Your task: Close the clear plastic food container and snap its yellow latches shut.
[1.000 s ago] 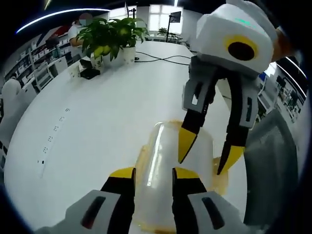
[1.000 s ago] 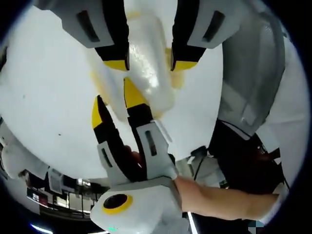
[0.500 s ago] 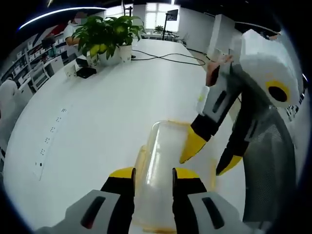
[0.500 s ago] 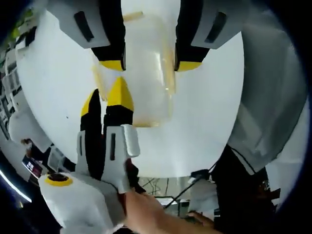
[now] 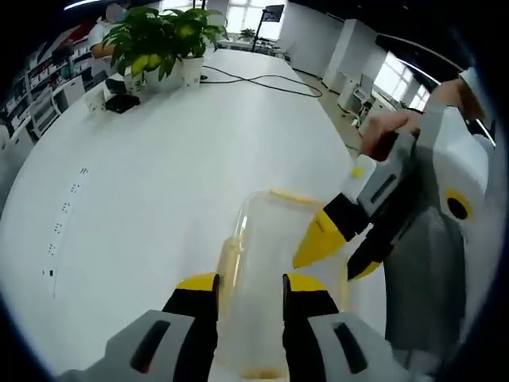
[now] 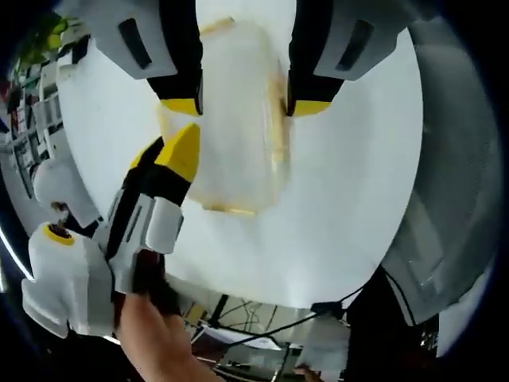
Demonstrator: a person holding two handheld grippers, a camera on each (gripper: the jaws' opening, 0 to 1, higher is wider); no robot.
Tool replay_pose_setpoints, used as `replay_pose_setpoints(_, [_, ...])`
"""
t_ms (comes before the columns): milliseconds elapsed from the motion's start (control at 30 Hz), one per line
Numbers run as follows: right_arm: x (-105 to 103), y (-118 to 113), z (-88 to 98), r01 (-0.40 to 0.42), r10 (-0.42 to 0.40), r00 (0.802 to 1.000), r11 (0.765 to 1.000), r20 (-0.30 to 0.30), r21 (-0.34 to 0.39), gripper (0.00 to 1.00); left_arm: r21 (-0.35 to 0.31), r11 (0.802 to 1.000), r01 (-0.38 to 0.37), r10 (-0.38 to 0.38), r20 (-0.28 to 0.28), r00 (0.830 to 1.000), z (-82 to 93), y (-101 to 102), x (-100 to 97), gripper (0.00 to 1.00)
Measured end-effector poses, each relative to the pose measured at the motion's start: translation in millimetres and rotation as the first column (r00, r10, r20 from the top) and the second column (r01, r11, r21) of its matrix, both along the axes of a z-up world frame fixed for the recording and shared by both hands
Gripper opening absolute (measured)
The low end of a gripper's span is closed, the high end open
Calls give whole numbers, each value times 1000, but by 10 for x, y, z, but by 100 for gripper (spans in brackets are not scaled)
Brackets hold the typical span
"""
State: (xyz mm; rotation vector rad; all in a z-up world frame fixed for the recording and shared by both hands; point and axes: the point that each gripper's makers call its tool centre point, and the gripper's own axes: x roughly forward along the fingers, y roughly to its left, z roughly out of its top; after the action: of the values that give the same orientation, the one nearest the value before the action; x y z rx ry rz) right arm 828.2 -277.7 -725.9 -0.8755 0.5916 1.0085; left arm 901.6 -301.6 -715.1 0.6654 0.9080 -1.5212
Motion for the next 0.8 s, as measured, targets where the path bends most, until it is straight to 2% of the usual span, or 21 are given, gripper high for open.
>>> replay_pose_setpoints(167, [15,-2,-2,5,-4,999,1000,32,-13,39,38,999,38,-36,-39,999,-30,-30,6,28])
replay_pose_setpoints(267, [21,2,-7,10,-10,999,1000,40,-13,39,62,997,50,-46,-60,997,-32,-29,-65,30])
replay_pose_setpoints(400, [13,0,-38,-17,23,995,997,92,-70,40,89,994,66,-60,-75,995,-30,30,-94,30])
replay_pose_setpoints(800, [21,-1,-32,-35,38,996,999,79,-42,39,96,995,28,-22,-66,998,-38,28,-83,29])
